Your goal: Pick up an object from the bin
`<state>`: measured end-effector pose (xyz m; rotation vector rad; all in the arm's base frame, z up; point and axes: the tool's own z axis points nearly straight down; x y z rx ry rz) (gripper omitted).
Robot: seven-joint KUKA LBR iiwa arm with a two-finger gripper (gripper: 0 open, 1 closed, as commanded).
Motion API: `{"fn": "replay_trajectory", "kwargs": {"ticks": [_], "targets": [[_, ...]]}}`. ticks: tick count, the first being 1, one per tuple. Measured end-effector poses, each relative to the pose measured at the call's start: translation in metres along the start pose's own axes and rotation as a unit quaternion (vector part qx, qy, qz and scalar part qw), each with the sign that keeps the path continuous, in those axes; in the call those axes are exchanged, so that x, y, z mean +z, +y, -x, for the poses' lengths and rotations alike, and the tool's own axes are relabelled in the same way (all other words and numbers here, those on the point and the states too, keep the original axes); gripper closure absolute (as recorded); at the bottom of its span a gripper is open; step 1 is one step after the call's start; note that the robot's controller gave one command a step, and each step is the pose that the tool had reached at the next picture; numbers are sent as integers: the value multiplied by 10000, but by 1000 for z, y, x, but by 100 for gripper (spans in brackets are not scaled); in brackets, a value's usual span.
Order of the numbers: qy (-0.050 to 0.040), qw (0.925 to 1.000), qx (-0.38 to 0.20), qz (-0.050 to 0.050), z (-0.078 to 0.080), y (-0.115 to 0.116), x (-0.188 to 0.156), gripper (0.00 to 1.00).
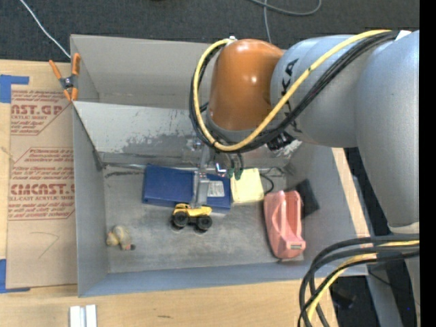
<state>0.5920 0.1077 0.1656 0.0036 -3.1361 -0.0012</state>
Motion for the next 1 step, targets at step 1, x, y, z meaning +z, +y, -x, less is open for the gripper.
{"fn": "replay_trajectory", "kwargs": {"ticks": [1], "targets": [[-37,10000,7,4,2,-1,-5,0]]}}
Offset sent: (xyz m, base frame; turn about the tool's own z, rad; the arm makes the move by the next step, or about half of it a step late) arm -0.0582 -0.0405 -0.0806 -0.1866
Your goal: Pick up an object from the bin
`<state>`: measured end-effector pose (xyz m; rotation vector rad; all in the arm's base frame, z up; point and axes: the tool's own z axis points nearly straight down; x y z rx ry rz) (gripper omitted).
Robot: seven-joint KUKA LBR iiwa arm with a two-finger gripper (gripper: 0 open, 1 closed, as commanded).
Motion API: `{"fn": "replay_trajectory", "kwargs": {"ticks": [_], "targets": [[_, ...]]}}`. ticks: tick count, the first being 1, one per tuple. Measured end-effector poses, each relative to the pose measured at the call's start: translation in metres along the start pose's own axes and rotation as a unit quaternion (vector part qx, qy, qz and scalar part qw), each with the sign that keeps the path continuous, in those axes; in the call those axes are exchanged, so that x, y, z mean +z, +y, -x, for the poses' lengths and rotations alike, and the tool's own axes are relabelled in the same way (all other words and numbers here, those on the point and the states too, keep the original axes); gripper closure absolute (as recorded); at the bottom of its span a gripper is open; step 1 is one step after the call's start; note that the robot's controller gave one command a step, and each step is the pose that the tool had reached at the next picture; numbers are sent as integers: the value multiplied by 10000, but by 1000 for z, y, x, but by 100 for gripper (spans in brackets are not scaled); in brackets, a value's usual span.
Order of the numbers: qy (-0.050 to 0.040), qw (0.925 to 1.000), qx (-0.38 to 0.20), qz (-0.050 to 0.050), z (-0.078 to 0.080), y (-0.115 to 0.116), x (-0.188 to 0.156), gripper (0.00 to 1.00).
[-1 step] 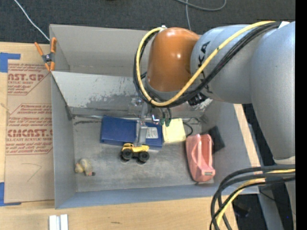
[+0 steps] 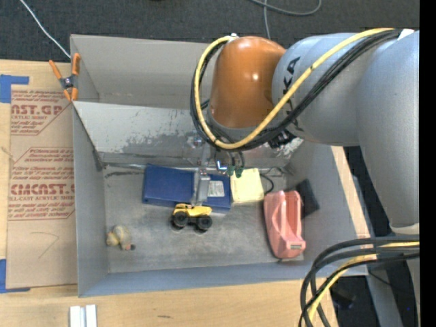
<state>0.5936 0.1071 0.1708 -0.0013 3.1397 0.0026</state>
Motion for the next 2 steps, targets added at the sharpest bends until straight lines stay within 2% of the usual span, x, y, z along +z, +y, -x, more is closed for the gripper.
{"fn": "replay_trajectory", "kwargs": {"ticks": [1,2], "targets": [[15,9975,-712,-1,-45,-29,64,0],[16,9982,-603,7,-52,-40,66,0]]}}
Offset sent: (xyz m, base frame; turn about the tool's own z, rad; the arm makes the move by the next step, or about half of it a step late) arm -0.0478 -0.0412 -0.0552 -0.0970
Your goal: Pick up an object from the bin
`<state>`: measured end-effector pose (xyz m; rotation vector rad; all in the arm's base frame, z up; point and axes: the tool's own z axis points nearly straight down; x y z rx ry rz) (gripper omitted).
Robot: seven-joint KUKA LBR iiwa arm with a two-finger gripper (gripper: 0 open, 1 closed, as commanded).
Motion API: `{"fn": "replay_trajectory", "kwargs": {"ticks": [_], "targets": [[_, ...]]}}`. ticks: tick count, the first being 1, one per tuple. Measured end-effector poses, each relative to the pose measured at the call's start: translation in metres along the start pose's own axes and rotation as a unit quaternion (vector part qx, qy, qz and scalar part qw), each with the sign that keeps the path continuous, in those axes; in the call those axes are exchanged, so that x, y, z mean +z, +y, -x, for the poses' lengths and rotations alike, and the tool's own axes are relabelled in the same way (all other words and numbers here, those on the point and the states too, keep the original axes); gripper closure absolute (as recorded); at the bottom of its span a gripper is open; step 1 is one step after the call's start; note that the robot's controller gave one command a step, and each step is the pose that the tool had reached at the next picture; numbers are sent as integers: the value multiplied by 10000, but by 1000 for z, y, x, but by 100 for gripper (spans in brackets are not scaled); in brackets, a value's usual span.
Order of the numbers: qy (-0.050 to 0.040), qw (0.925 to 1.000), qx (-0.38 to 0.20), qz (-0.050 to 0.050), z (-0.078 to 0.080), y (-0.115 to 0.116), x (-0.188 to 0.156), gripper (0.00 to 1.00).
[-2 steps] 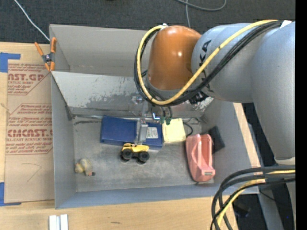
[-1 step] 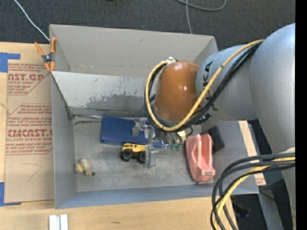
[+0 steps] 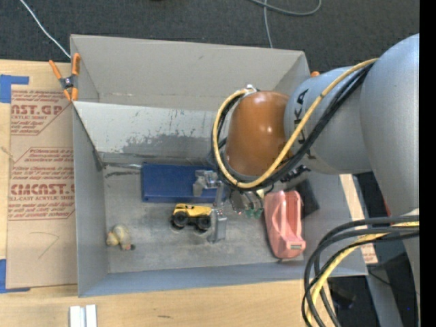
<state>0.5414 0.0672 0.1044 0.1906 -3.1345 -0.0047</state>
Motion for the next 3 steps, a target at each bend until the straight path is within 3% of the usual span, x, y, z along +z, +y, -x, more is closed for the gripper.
{"fn": "replay_trajectory", "kwargs": {"ticks": [1,2,3], "targets": [[-26,10000,83,-3,3,1,-5,0],[-11,9891,-1471,3,-20,15,34,0],[6,9825,-1860,-3,4,24,35,0]]}}
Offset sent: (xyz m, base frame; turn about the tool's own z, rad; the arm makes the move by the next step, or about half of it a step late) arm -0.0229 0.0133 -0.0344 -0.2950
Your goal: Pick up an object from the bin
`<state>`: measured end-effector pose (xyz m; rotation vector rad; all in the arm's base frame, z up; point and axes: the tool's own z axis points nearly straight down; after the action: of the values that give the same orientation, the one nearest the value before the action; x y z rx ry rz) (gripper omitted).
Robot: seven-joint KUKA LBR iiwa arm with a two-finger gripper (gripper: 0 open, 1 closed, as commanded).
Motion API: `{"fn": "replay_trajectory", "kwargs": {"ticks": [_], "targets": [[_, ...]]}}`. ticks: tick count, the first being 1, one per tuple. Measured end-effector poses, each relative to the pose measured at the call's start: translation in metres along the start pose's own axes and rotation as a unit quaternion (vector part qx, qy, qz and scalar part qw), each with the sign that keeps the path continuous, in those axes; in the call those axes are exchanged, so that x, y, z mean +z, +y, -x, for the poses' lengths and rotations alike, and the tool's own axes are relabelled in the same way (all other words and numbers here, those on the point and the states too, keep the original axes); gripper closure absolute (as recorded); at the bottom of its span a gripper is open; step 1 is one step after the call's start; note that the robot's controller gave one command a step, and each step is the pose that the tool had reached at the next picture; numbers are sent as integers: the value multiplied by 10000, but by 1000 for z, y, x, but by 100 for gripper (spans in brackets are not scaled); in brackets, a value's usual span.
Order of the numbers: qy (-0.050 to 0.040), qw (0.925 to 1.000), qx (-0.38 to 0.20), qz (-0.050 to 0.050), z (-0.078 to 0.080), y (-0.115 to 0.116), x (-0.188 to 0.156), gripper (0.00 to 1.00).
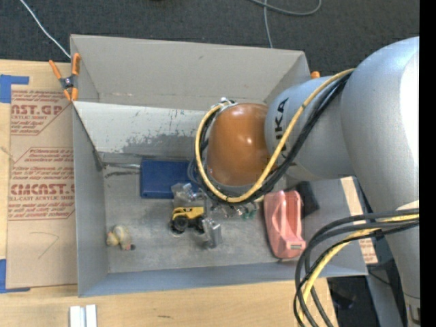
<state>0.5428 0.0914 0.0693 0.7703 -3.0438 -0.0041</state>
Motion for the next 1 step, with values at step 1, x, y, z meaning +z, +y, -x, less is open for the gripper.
{"fn": "replay_trajectory", "kwargs": {"ticks": [1], "targets": [[33,9989,461,56,40,-3,-6,100]]}}
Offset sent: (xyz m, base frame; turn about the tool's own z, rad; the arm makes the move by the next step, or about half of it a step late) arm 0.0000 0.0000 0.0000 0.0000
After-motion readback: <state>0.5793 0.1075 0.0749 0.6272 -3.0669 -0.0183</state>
